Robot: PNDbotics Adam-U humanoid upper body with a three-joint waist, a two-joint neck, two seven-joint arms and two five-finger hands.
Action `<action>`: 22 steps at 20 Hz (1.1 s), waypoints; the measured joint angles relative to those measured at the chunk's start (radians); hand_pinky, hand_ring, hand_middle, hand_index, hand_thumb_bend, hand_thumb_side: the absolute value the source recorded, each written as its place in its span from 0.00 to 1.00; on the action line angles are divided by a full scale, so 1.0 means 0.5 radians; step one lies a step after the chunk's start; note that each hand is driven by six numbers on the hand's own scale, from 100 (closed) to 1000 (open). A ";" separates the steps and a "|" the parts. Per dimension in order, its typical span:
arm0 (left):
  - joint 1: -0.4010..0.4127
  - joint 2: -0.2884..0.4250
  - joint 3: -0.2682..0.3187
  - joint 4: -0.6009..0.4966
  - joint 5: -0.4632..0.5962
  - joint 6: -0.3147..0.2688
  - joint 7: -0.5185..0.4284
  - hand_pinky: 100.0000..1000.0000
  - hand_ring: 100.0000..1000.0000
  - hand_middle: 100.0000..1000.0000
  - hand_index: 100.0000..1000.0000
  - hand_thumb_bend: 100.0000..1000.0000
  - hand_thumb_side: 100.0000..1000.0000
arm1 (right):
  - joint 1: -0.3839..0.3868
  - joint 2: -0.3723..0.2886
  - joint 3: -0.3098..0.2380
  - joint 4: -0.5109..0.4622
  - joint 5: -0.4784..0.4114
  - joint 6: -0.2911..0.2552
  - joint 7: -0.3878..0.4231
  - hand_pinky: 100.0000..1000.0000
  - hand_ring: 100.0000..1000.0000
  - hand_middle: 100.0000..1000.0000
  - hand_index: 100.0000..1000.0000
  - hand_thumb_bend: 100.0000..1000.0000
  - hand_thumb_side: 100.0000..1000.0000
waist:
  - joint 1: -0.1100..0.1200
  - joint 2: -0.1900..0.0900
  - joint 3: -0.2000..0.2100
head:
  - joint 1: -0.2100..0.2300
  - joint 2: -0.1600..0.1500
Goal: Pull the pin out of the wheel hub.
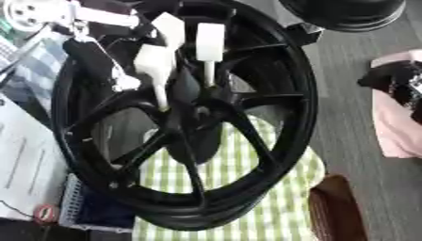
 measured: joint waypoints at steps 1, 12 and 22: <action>0.001 0.000 0.000 -0.006 0.004 0.007 0.011 0.64 0.49 0.33 0.48 0.00 0.08 | 0.000 0.000 0.000 0.000 0.000 0.001 -0.001 0.96 0.79 0.64 0.69 0.00 0.64 | 0.000 0.000 0.000 | 0.000 0.000; -0.007 0.016 0.026 -0.063 0.052 0.082 0.054 0.63 0.47 0.29 0.44 0.07 0.11 | 0.001 0.000 -0.001 0.000 0.000 0.009 -0.004 0.96 0.79 0.64 0.69 0.00 0.64 | 0.012 -0.002 -0.003 | -0.001 0.001; -0.011 0.066 0.083 -0.119 0.117 0.103 0.046 0.62 0.46 0.28 0.43 0.08 0.11 | 0.001 0.000 -0.001 0.000 -0.002 0.010 -0.006 0.96 0.79 0.64 0.69 0.00 0.64 | 0.018 -0.015 -0.003 | -0.003 0.002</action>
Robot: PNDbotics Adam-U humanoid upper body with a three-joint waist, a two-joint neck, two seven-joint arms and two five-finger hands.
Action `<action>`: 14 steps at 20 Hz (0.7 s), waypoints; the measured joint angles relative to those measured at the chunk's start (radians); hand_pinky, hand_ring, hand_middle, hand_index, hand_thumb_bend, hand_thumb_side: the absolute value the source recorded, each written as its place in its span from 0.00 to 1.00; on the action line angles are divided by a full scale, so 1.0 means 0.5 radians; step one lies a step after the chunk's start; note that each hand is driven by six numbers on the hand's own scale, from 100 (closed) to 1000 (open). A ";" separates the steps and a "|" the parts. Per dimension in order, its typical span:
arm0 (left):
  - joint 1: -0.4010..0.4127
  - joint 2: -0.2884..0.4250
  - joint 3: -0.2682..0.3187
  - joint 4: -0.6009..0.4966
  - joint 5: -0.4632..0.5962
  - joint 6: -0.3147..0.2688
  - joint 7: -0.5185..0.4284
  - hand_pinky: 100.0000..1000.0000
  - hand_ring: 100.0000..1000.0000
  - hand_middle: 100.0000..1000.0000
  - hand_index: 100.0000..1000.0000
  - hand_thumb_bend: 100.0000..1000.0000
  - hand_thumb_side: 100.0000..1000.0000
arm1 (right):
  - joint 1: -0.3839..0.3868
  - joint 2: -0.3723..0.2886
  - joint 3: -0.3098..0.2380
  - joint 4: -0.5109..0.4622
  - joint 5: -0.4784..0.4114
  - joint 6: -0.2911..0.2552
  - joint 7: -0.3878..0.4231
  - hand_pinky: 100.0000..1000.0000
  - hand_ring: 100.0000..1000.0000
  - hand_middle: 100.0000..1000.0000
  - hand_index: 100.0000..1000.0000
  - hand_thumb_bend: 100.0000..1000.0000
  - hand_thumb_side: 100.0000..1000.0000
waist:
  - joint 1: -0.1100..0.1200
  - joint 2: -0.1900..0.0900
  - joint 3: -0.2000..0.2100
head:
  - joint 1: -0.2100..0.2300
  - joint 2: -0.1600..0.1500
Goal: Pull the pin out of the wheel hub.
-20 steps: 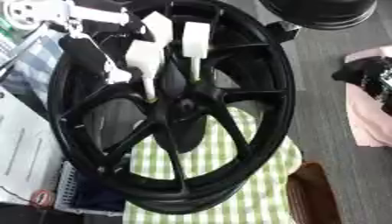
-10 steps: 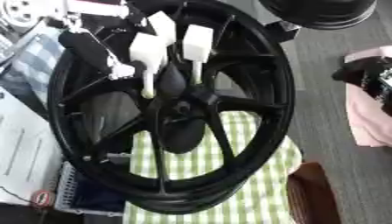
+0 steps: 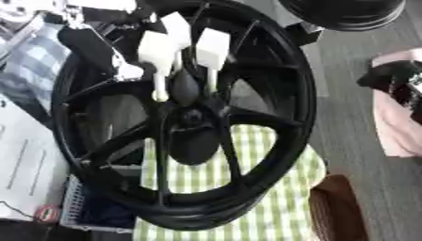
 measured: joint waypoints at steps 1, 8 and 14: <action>0.006 0.009 0.012 -0.008 0.013 0.003 0.005 0.62 0.46 0.28 0.42 0.08 0.10 | 0.000 0.000 0.000 0.000 0.000 0.000 0.000 0.96 0.79 0.64 0.69 0.00 0.64 | -0.001 0.000 0.001 | 0.000 0.000; 0.041 0.086 0.147 -0.109 0.119 0.017 0.086 0.62 0.45 0.26 0.42 0.03 0.10 | 0.001 0.000 -0.002 0.000 0.000 -0.001 -0.002 0.96 0.79 0.64 0.69 0.00 0.64 | -0.006 -0.006 0.020 | -0.011 0.008; 0.155 0.198 0.328 -0.162 0.218 0.032 0.206 0.62 0.45 0.25 0.41 0.00 0.09 | 0.020 -0.001 -0.019 0.000 -0.001 -0.012 -0.022 0.96 0.79 0.64 0.69 0.00 0.63 | -0.027 -0.011 0.053 | -0.035 0.017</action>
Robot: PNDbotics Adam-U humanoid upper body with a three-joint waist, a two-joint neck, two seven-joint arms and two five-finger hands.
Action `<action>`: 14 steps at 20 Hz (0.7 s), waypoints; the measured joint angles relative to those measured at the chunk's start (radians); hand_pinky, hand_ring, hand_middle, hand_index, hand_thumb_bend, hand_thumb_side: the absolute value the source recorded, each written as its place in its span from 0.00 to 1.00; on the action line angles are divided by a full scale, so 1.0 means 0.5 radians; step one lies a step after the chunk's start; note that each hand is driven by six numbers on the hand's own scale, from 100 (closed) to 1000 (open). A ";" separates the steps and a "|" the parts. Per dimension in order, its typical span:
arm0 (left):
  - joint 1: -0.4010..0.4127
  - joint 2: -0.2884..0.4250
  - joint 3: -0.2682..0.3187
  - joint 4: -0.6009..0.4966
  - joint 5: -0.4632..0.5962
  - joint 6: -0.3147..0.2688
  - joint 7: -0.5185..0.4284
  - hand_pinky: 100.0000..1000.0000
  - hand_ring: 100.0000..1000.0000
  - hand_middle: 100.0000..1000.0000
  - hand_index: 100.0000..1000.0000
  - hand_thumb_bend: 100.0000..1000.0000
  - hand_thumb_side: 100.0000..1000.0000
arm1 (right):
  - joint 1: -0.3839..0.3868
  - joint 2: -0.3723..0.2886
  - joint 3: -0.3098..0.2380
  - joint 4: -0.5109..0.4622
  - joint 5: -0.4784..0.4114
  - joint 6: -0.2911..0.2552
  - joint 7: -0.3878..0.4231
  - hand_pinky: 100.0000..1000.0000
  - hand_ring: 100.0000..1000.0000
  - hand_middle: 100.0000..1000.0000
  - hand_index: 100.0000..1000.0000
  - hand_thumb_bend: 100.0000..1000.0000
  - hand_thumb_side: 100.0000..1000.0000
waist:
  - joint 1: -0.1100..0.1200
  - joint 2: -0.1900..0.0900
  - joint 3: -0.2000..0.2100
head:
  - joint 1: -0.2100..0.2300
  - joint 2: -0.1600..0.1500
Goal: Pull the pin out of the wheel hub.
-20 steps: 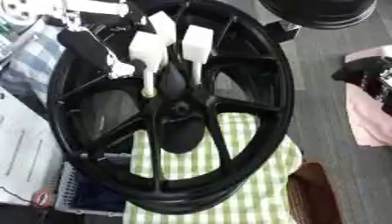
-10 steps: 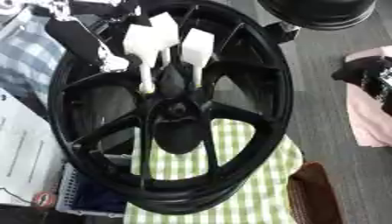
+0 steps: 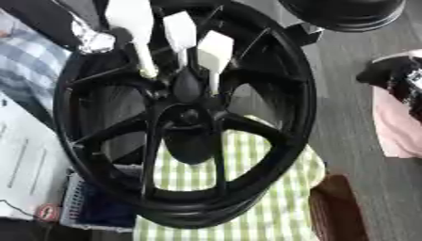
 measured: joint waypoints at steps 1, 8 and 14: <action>0.029 0.024 0.042 0.000 0.016 -0.003 0.026 0.62 0.45 0.25 0.42 0.00 0.09 | 0.005 0.000 -0.008 0.000 0.000 -0.004 -0.006 0.96 0.79 0.64 0.69 0.00 0.63 | -0.004 0.000 0.010 | -0.005 0.000; 0.306 0.140 0.360 0.164 0.126 -0.076 0.223 0.62 0.45 0.25 0.42 0.00 0.12 | 0.070 0.000 -0.092 0.000 0.001 -0.038 -0.087 0.96 0.79 0.64 0.69 0.00 0.63 | -0.042 -0.006 0.143 | -0.098 0.001; 0.606 0.156 0.658 0.438 0.175 -0.126 0.407 0.62 0.45 0.26 0.44 0.00 0.15 | 0.096 0.000 -0.166 0.000 -0.002 -0.077 -0.165 0.96 0.79 0.64 0.69 0.00 0.61 | -0.077 -0.027 0.215 | -0.192 0.001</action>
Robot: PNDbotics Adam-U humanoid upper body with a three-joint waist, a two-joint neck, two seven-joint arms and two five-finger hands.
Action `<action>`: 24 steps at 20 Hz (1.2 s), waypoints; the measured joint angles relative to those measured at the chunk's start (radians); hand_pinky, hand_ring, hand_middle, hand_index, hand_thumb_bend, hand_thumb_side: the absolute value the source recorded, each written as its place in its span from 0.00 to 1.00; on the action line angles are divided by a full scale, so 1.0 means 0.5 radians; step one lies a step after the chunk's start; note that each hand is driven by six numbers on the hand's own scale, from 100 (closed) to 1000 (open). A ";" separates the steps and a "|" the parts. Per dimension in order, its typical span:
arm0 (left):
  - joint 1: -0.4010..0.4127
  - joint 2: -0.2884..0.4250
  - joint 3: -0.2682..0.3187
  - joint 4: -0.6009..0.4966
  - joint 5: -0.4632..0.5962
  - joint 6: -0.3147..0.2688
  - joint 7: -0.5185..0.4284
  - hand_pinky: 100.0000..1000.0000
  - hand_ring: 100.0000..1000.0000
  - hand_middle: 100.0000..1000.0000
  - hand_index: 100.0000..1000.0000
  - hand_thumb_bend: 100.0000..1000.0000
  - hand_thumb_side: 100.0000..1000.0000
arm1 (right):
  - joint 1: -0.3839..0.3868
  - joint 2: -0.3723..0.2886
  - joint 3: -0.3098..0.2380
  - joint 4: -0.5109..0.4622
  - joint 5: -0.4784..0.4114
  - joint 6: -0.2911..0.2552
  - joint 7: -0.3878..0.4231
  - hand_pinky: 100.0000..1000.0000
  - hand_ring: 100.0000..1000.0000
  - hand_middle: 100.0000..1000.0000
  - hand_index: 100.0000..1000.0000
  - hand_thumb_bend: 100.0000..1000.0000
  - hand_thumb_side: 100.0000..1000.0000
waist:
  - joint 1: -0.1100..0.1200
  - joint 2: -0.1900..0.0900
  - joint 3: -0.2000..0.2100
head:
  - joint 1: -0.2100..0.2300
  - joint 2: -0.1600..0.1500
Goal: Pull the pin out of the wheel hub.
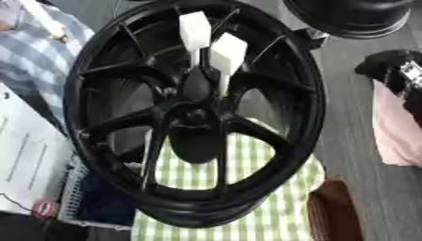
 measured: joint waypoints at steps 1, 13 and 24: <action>0.046 0.000 0.049 0.046 -0.004 -0.003 0.030 0.63 0.46 0.29 0.47 0.00 0.14 | 0.000 0.000 -0.009 0.000 -0.004 -0.008 -0.010 0.96 0.79 0.64 0.69 0.00 0.61 | -0.006 -0.004 0.003 | -0.008 0.000; 0.613 -0.193 0.343 0.291 -0.152 -0.122 0.401 0.88 0.85 0.81 0.91 0.07 0.90 | -0.012 -0.001 -0.018 0.000 -0.042 -0.022 -0.024 0.96 0.78 0.64 0.69 0.00 0.59 | -0.036 -0.012 -0.066 | 0.032 0.000; 0.691 -0.262 0.343 0.115 -0.132 -0.111 0.698 0.79 0.74 0.68 0.82 0.00 0.72 | -0.016 -0.001 -0.017 0.000 -0.052 -0.025 -0.025 0.96 0.78 0.64 0.69 0.00 0.58 | -0.038 -0.024 -0.076 | 0.062 0.000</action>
